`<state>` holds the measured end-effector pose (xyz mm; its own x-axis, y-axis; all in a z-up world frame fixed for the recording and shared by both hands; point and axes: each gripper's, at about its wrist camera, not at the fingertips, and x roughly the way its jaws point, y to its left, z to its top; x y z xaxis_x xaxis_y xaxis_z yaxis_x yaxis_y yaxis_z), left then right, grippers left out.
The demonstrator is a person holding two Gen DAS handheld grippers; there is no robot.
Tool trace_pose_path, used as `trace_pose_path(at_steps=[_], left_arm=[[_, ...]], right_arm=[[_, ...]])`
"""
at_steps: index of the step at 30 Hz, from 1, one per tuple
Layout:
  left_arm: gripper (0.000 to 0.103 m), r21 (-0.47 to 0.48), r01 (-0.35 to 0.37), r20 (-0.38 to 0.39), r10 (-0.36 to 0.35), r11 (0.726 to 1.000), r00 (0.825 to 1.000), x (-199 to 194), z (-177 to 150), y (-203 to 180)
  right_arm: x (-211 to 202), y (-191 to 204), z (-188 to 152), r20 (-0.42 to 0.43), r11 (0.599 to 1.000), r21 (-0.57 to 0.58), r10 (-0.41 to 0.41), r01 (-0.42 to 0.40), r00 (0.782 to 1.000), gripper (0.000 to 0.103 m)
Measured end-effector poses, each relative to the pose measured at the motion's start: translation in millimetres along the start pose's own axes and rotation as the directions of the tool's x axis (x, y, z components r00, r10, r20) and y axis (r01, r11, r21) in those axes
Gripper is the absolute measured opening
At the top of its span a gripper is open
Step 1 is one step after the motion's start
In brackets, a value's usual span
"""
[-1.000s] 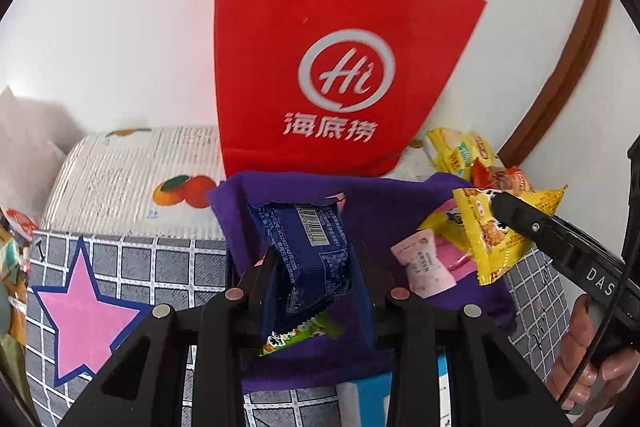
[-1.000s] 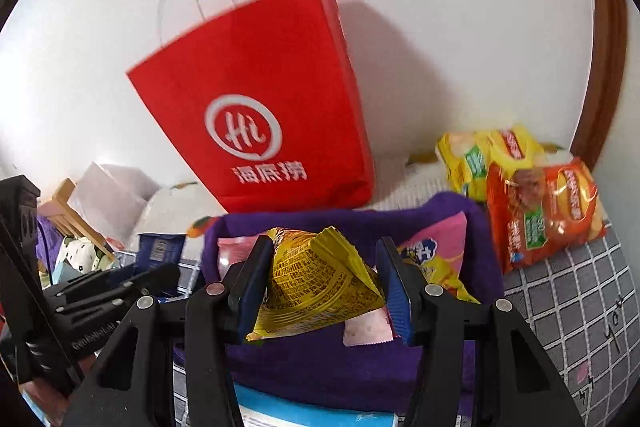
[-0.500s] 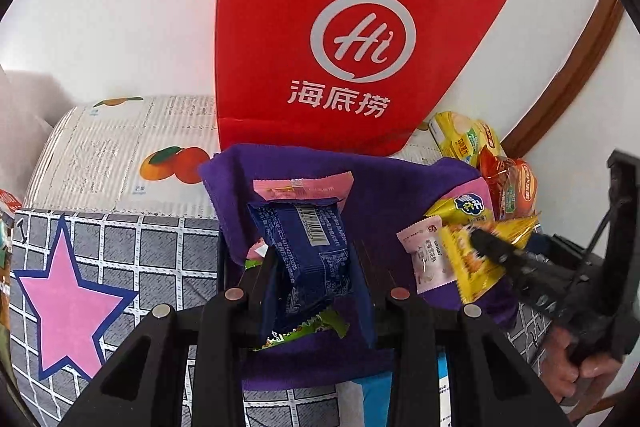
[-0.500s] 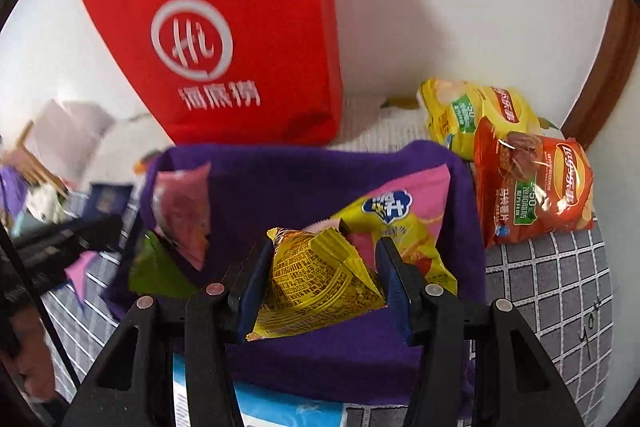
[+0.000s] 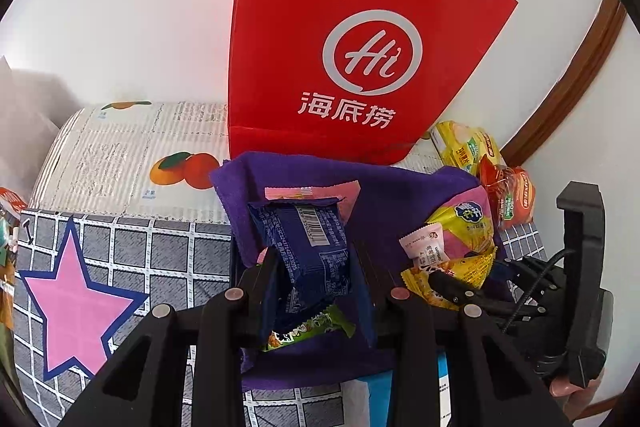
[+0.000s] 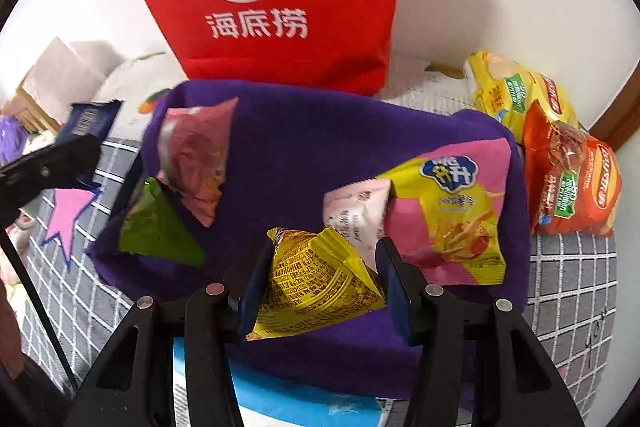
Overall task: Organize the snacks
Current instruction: 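Carry the blue packet in the left tool while the right tool carries the yellow bag onto the towel, then open the right tool to drop the yellow bag while the left tool releases the blue packet on the towel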
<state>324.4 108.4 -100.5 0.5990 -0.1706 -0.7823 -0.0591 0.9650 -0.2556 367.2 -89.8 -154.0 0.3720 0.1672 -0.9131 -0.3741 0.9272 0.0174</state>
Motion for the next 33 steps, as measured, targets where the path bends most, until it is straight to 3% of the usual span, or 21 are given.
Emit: trace_pose_path(at_steps=[8,15,22,33], left_arm=[[0.032,0.002,0.007,-0.030,-0.007,1.000,1.000,11.4,-2.2,-2.4],[0.032,-0.003,0.016,-0.053,-0.016,1.000,0.998,20.5,-3.2,-1.9],[0.032,-0.013,0.027,-0.085,-0.027,1.000,0.996,29.0,-4.9,-1.4],[0.032,-0.015,0.045,-0.110,-0.047,0.999,0.993,35.3,-5.8,-3.4]], right_arm=[[2.1,5.4,-2.0,0.006,0.998,-0.030,-0.054,0.054,0.999,0.054],[-1.9,8.2,-0.2,0.005,0.997,-0.053,-0.047,0.048,0.999,0.056],[-22.9,12.9,0.7,0.068,0.997,-0.071,-0.026,0.031,0.997,0.066],[-45.7,13.2,-1.7,0.130,0.998,-0.057,-0.030,0.037,0.991,0.067]])
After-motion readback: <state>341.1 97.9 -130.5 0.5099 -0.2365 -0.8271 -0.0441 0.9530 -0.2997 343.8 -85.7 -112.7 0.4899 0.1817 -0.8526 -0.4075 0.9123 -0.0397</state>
